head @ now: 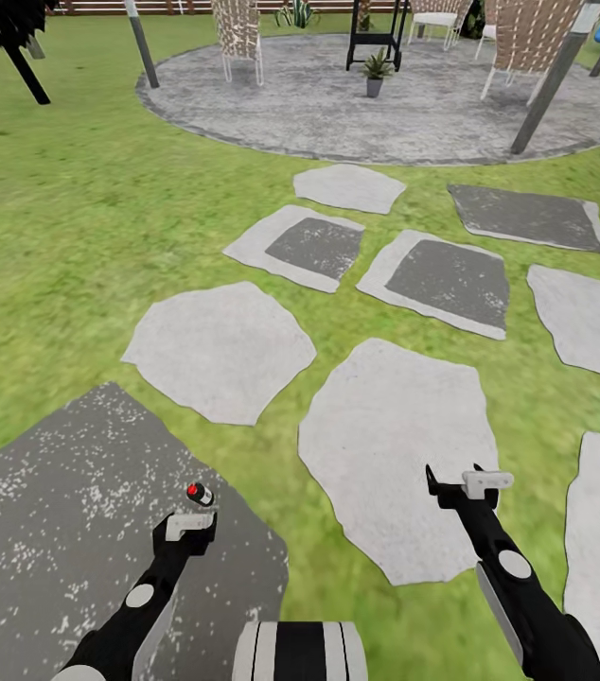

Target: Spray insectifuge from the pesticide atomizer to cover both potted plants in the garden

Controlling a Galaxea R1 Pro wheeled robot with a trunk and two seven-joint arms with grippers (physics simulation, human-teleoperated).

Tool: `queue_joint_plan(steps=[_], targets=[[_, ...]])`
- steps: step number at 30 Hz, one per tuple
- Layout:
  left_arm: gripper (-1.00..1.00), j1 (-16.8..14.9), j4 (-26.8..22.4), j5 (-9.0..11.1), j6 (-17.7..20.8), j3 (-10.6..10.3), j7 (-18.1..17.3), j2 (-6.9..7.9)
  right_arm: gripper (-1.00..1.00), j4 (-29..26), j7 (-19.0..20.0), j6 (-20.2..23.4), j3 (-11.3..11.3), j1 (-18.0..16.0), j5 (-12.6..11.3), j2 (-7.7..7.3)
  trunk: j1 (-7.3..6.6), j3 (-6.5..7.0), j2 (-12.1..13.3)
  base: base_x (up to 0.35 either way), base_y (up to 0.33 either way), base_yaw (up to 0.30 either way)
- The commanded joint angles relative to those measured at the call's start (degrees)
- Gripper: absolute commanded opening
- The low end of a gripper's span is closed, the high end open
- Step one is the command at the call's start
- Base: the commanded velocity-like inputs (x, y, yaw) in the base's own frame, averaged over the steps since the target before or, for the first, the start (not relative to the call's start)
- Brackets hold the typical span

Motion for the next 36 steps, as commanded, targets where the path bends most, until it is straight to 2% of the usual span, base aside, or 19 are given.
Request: queue_joint_plan(steps=[1,26,36], targets=[[1.0,0.0,0.0,0.0,-0.2,0.0,0.0,-0.01,1.0,0.0,0.0,-0.2,0.0,0.0,0.1,0.0,-0.01,-0.03,0.0,0.0,0.0,0.0],[1.0,0.1,0.1,0.1,-0.4,0.2,0.0,0.13,1.0,0.1,0.1,-0.1,0.0,0.0,0.1,0.01,-0.01,-0.03,0.0,0.07,0.011,0.0],[1.0,0.1,0.1,0.0,-0.5,0.2,0.0,0.03,1.0,0.1,0.0,-0.1,0.0,0.0,0.0,0.01,0.25,-2.82,-0.1,0.0,0.0,0.0]])
